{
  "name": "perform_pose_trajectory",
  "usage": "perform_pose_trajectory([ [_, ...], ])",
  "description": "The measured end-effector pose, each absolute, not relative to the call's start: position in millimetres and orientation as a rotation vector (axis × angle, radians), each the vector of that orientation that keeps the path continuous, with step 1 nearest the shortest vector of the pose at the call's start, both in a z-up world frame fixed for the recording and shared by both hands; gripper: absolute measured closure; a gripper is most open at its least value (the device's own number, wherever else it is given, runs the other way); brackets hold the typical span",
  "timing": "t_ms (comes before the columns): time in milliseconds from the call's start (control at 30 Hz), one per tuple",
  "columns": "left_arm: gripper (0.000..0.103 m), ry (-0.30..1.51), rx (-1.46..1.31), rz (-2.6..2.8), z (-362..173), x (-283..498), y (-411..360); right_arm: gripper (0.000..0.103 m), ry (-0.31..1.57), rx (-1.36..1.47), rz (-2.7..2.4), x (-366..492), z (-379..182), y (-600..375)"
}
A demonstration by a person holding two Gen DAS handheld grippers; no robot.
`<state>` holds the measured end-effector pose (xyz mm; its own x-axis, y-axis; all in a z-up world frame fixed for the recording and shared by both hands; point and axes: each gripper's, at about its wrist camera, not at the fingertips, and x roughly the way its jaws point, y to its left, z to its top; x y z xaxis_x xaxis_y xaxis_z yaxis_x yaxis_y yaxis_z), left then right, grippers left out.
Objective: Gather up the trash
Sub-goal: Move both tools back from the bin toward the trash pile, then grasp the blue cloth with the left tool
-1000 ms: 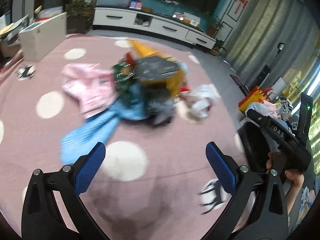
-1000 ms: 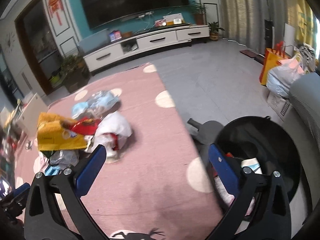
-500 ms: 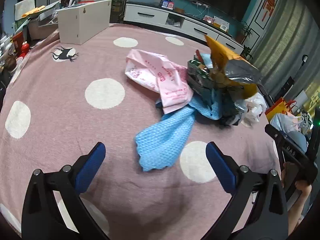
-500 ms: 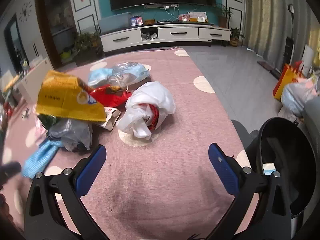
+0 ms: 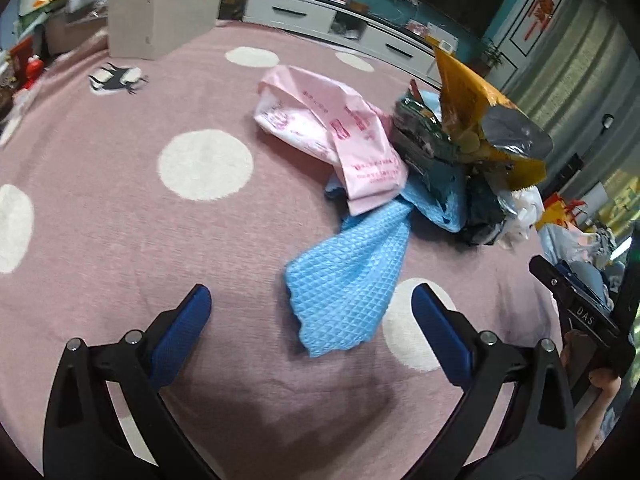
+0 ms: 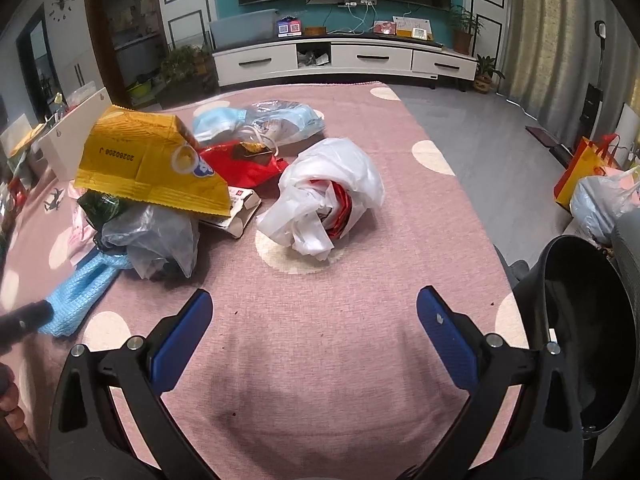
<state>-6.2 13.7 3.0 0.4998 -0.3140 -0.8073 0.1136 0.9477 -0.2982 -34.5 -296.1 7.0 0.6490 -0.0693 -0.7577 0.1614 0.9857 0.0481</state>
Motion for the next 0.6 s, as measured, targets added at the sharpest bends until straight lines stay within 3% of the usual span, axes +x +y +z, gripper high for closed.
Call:
perform_pose_trajectory([
  [233,0.004,0.995,-0.273,-0.297,1,0,12,0.003,0.853,0.148,-0.134,-33,8,-303],
  [400,0.022,0.982,-0.234,-0.330,2,7,-2,0.003,0.851,0.179,-0.139,-27,14,-310],
  [500,0.026,0.965,-0.241,-0.394,0,13,-12,0.003,0.845,0.212,-0.120,-22,19,-317],
  [600,0.040,0.951,-0.198,-0.409,-2,14,-20,0.003,0.850,0.225,-0.121,-17,20,-320],
])
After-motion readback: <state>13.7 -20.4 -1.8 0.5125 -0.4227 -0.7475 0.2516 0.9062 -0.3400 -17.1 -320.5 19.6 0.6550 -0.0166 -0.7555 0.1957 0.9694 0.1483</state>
